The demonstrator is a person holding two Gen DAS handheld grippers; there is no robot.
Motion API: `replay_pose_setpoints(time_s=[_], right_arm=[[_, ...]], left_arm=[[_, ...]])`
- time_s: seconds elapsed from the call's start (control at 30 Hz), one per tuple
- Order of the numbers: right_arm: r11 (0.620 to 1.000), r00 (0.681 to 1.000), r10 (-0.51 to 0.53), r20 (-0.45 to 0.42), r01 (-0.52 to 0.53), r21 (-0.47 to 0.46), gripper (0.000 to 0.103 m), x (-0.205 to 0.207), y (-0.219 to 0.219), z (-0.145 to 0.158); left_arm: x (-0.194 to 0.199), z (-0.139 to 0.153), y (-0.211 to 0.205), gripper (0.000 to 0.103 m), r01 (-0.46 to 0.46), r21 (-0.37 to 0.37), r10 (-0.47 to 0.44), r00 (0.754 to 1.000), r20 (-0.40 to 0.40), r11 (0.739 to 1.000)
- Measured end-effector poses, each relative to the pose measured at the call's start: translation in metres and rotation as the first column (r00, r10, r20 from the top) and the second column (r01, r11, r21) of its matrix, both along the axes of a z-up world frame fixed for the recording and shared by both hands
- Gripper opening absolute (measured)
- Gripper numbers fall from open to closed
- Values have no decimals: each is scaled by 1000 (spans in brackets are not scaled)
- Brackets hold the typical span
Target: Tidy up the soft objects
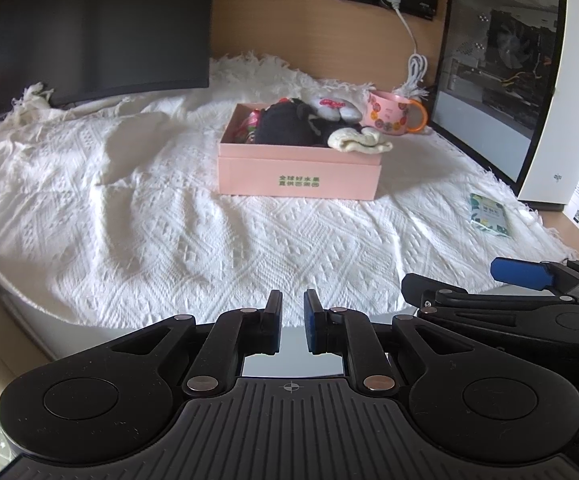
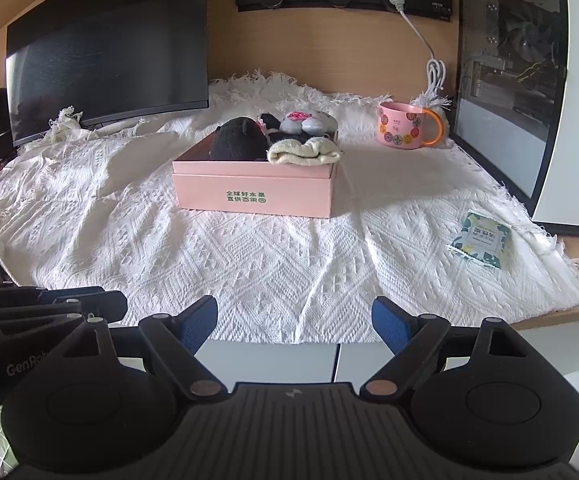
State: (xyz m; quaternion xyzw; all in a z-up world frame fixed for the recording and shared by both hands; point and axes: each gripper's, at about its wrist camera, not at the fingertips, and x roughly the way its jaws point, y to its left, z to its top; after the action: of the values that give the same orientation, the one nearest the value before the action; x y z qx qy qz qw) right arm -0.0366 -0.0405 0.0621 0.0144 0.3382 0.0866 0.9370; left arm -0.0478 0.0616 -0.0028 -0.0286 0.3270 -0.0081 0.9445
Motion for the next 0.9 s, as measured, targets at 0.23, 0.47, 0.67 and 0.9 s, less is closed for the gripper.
replay_pose_setpoints(time_s=[0.23,0.47,0.67,0.9], right_arm=[[1000,1000,-7,-3,7,1,85,-1,0,0],[1000,1000,-4,-2,4,1,85,-2,0,0],[1000,1000,-5,-3,5,1,85,-2,1,0],[1000,1000,0,-3,0,2,85,-3,2,0]], left_arm=[[-1,0,-1,14,-1,1,1,1000,0,1000],[-2,1,-3,14,-1,0,1,1000,3,1000],[-2,1,-4,14,1,0,-1,1000,3,1000],[-2,1,-3,14,1,0,-1,1000,3,1000]])
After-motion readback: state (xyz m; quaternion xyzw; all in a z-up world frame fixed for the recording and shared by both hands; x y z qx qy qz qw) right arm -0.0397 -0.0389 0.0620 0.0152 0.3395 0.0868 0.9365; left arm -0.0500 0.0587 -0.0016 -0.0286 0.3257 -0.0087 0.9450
